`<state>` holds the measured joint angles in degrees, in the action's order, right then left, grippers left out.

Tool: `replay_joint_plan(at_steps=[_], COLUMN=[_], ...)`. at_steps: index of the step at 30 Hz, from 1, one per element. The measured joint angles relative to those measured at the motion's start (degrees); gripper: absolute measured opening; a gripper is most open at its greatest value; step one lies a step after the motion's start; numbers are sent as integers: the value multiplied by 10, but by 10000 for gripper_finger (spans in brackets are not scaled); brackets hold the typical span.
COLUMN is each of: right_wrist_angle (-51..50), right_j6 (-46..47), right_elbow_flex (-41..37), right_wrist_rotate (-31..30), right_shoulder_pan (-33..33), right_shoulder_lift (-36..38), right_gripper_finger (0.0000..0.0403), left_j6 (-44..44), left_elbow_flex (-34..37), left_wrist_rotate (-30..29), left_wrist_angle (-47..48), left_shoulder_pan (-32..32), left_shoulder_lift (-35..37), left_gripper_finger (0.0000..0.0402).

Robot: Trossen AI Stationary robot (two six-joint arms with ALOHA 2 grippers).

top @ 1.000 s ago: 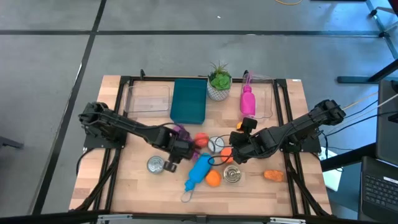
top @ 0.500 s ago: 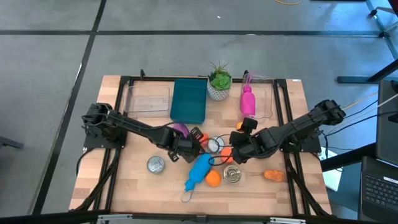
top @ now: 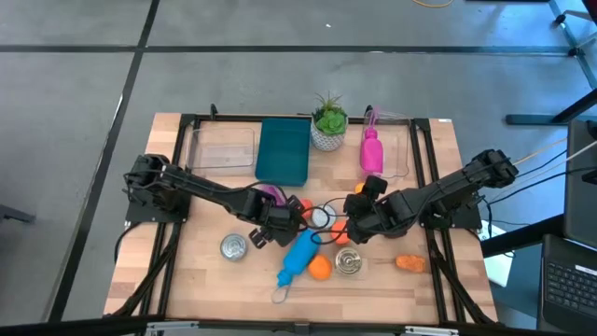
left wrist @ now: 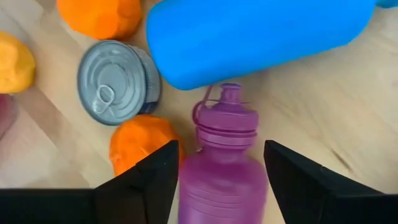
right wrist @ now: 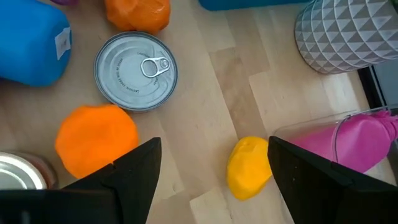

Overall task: Pick & Place Food Item
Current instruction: Put the purple water bottle into the right transparent bin

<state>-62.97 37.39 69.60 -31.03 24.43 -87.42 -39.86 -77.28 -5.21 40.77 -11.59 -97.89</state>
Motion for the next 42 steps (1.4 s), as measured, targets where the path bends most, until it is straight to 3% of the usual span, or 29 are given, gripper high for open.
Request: replay_joint_plan(at_steps=[8,14,22,42], right_wrist_angle=[0,0,-1,-1], right_j6=[27,38,38,39], right_elbow_flex=[0,0,0,0], right_wrist_rotate=[7,7,21,21], right_shoulder_pan=[1,2,2,2], right_shoulder_lift=[0,0,0,0], right_gripper_finger=[290,290,290,290], left_j6=[-10,-14,-21,-37], left_elbow_flex=[12,14,14,13], left_wrist_rotate=[19,31,-12,5], left_wrist_angle=[-7,-14,-26,-38], left_shoulder_pan=[13,10,12,23], left_shoulder_lift=[-3,-42,-75,-125], left_gripper_finger=[232,231,231,231])
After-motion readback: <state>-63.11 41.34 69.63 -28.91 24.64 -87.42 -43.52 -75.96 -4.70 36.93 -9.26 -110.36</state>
